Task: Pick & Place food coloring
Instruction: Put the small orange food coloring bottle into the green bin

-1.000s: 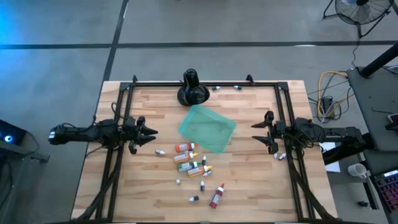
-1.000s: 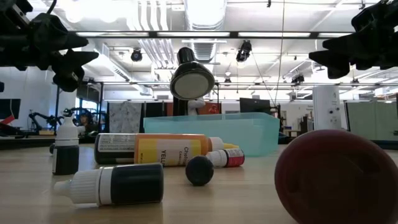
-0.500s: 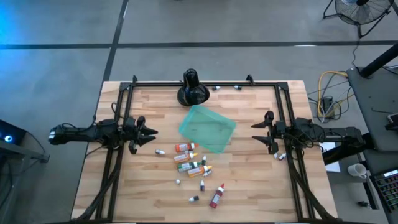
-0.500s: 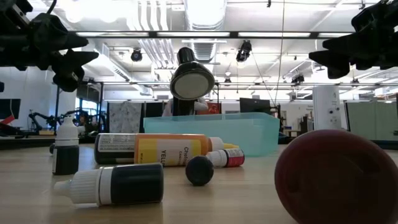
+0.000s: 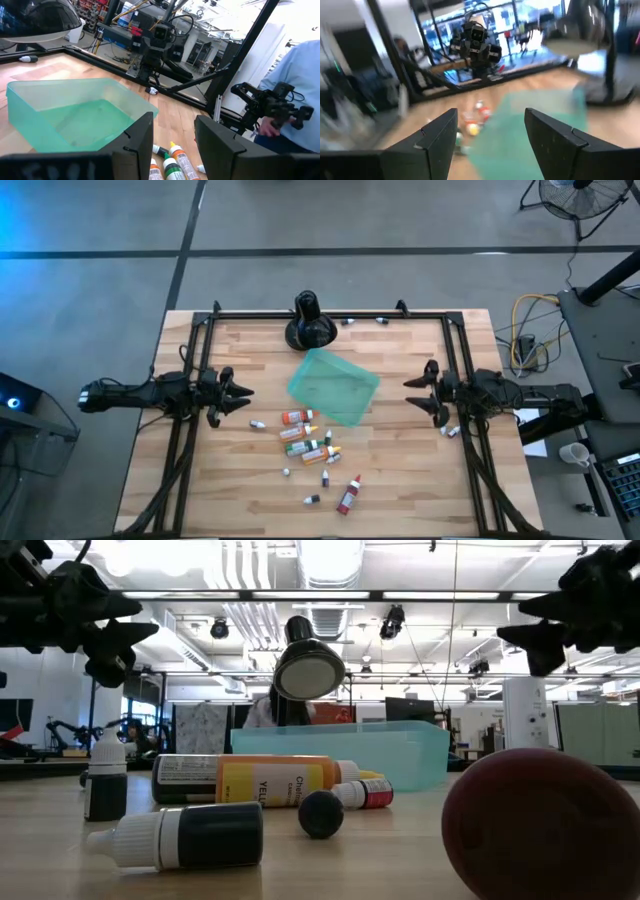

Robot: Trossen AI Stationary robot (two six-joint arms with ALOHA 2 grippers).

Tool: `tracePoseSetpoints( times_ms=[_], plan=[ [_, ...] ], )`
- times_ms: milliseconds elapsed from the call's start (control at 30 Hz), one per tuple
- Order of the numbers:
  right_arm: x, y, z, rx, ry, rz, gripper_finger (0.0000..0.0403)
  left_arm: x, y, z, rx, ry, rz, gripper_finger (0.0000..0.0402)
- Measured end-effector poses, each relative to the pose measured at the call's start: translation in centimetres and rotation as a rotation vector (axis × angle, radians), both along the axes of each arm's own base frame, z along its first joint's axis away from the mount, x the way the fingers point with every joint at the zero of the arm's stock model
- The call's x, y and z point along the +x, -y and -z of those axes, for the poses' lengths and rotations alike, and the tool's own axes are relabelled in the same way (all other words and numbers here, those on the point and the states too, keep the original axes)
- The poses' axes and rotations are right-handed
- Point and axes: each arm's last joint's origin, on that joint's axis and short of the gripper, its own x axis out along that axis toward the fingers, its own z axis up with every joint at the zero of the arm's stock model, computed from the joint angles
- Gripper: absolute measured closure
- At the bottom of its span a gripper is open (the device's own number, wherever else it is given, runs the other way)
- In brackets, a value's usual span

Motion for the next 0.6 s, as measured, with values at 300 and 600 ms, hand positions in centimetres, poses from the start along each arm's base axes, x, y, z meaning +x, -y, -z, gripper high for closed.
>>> tracePoseSetpoints(
  times_ms=[300,600],
  plan=[
    [0.0,0.1,0.0,0.431,0.006,0.019,0.0179,0.0,0.0,0.0,0.000,0.000,0.000,0.0284],
    [-0.3,1.6,0.0,0.653,0.186,0.528,0.0179,0.0,0.0,0.0,0.000,0.000,0.000,0.0284]
  ],
)
